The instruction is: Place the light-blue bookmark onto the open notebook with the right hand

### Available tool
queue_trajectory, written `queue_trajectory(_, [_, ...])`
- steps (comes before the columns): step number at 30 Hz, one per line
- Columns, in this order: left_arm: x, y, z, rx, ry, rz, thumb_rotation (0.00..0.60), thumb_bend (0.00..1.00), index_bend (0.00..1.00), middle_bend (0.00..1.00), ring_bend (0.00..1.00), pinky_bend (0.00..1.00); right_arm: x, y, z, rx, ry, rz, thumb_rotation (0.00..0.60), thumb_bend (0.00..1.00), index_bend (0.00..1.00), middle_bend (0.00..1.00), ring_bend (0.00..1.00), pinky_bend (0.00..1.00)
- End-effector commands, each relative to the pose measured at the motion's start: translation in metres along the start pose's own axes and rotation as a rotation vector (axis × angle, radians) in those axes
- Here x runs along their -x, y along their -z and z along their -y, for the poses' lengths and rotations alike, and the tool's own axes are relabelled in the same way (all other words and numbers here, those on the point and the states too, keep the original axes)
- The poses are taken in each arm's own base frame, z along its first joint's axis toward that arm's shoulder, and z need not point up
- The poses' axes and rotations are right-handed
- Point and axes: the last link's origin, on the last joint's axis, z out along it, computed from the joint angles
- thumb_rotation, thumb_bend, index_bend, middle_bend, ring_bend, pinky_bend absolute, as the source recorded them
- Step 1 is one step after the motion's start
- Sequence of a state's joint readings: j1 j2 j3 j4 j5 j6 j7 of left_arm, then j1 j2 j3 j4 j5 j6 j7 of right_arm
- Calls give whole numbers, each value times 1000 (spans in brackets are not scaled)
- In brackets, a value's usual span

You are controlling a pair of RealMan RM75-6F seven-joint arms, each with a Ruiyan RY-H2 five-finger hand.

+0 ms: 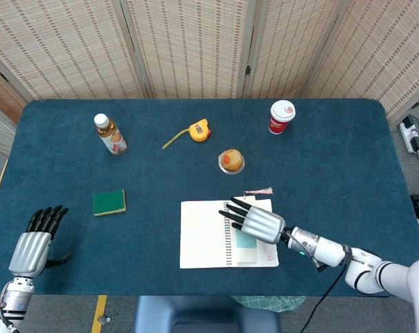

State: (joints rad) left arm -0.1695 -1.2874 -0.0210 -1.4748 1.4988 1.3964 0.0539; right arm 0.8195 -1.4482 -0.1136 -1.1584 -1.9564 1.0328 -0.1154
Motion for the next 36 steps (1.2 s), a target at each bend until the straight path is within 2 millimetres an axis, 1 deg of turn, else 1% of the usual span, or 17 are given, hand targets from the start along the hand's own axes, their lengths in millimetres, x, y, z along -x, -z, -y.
queue_trajectory(1, [0, 0, 0, -2, 1, -1, 600, 131, 126, 96, 22, 60, 0, -3, 2, -15, 13, -1, 600, 285, 337, 0, 0, 0])
queue_trajectory(12, [-2, 0, 1, -3, 24, -5, 600, 129, 125, 97, 22, 60, 1, -11, 6, -90, 67, -33, 600, 278, 303, 0, 0, 0])
queue_trajectory(19, [-2, 0, 1, -3, 26, -1, 600, 129, 126, 97, 22, 60, 4, -15, 10, -90, 70, -38, 600, 276, 295, 0, 0, 0])
queue_trajectory(30, [-3, 1, 0, 1, 29, 1, 600, 129, 126, 97, 22, 60, 9, -11, 9, -52, 82, -1, 600, 276, 295, 0, 0, 0])
queue_trajectory(36, [-4, 2, 1, 5, 37, 3, 600, 128, 126, 98, 22, 60, 6, -7, 12, -21, 98, 19, 600, 277, 294, 0, 0, 0])
